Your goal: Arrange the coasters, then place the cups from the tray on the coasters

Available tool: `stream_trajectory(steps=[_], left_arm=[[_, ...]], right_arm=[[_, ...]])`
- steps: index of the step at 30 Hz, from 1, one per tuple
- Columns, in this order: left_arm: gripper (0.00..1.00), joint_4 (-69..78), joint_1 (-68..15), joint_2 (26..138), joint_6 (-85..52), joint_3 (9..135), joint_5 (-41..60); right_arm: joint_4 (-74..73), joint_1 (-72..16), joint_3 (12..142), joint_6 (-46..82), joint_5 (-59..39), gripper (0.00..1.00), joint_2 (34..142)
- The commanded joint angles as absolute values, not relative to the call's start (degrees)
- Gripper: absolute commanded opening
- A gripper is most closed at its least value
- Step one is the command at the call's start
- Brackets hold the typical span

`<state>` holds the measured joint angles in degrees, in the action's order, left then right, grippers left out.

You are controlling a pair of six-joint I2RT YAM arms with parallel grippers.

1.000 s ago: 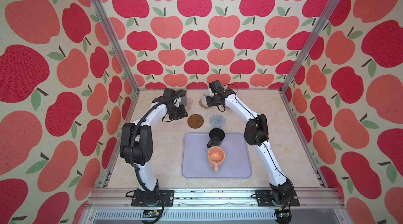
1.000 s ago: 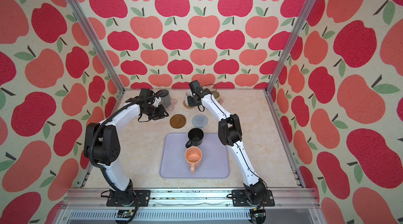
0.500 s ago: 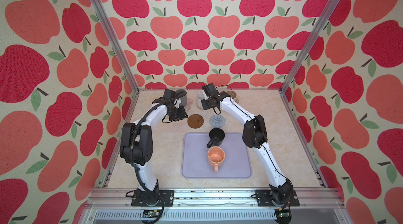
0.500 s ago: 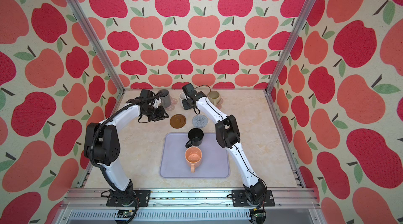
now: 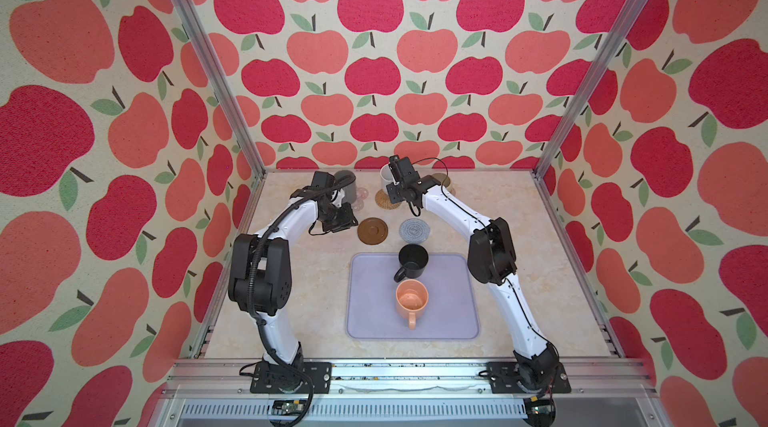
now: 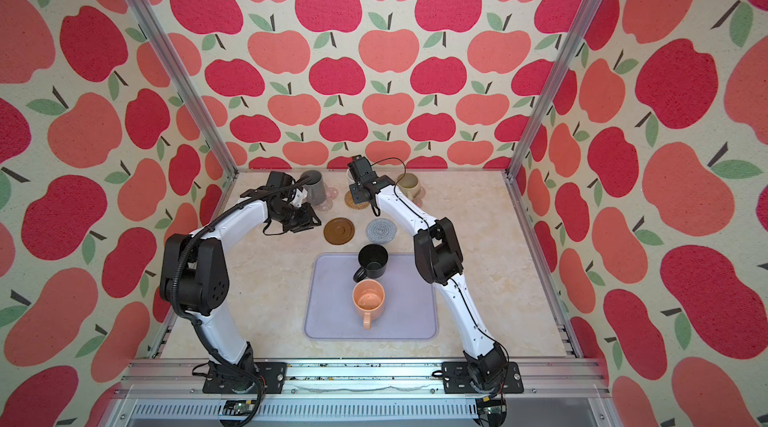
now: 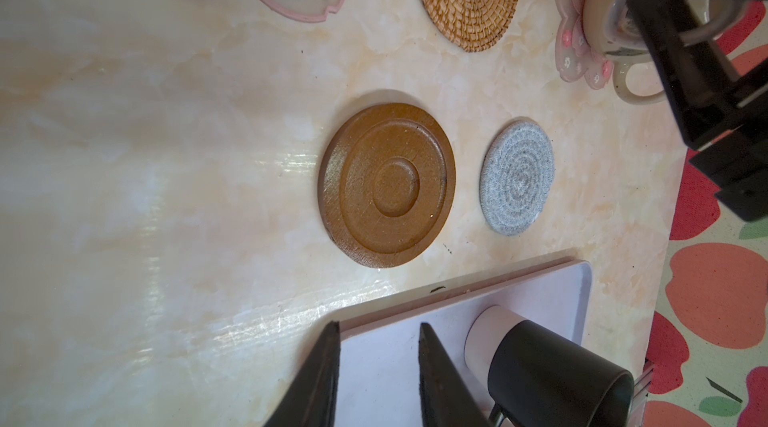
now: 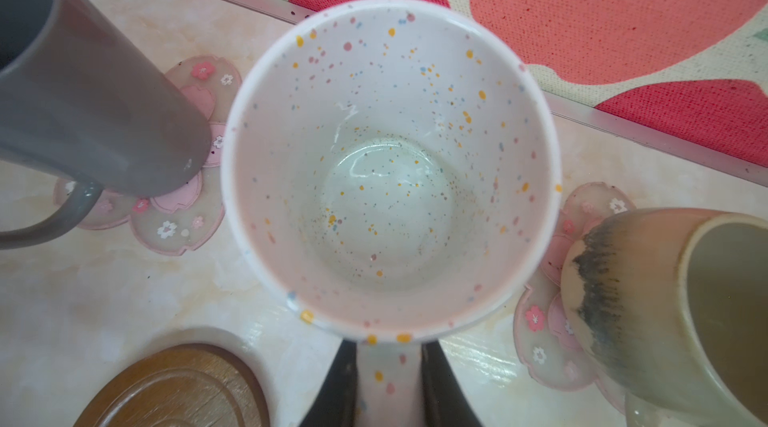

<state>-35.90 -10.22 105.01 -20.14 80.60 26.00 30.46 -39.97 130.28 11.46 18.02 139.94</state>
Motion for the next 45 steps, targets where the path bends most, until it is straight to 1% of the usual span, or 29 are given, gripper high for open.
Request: stream_trajectory(steps=[1, 16, 45], left_arm=[[0.34, -36.2, -9.7, 104.9, -20.8, 80.3, 25.7], [0.34, -36.4, -9.3, 105.7, -20.6, 81.1, 25.9], [0.34, -36.2, -8.9, 106.9, -20.6, 81.1, 26.5]], right_arm=[[24.2, -40.1, 131.0, 14.0, 19.8, 0.0, 136.2], [24.7, -40.4, 133.0, 18.8, 17.9, 0.0, 140.2], [24.8, -41.4, 132.5, 20.0, 18.1, 0.0, 142.9]])
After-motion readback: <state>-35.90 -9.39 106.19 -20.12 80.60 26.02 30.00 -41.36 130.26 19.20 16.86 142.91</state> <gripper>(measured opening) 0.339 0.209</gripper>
